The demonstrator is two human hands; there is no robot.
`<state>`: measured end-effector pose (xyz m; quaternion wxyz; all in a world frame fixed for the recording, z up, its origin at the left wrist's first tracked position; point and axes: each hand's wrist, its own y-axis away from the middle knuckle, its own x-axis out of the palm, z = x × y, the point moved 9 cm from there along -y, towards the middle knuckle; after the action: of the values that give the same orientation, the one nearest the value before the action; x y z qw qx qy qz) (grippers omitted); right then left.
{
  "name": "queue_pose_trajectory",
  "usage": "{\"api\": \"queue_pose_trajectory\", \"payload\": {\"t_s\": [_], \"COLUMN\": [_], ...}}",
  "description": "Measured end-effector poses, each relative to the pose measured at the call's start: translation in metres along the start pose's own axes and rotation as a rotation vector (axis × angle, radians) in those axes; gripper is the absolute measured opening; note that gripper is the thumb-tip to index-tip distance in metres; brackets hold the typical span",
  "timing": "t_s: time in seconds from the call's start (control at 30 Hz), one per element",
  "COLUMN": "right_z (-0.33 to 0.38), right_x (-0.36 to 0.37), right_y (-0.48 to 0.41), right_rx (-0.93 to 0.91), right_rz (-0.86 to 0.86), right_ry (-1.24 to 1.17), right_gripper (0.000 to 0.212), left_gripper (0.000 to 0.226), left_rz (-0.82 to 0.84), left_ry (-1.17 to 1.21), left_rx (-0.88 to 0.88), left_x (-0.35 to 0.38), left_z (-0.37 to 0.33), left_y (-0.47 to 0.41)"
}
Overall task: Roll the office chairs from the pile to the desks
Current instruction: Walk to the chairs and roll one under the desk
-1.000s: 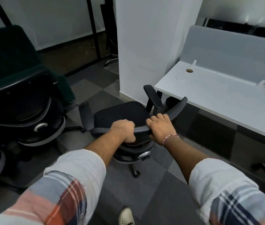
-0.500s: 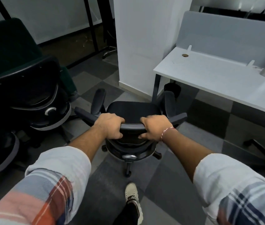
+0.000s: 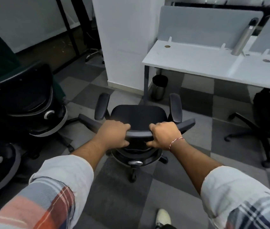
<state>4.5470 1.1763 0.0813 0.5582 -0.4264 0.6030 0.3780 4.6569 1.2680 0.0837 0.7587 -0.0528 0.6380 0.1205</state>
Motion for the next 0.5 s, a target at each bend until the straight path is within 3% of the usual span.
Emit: {"api": "queue_pose_trajectory", "payload": {"t_s": [0.5], "right_z": [0.048], "right_x": [-0.018], "right_y": [0.104], "right_rx": [0.277], "right_rz": [-0.006], "right_ry": [-0.006], "right_gripper": [0.050], "left_gripper": [0.032], "left_rz": [-0.099], "left_ry": [-0.070], "left_rx": [0.289], "left_x": [-0.013], "left_z": [-0.044], "left_y": [0.056]}}
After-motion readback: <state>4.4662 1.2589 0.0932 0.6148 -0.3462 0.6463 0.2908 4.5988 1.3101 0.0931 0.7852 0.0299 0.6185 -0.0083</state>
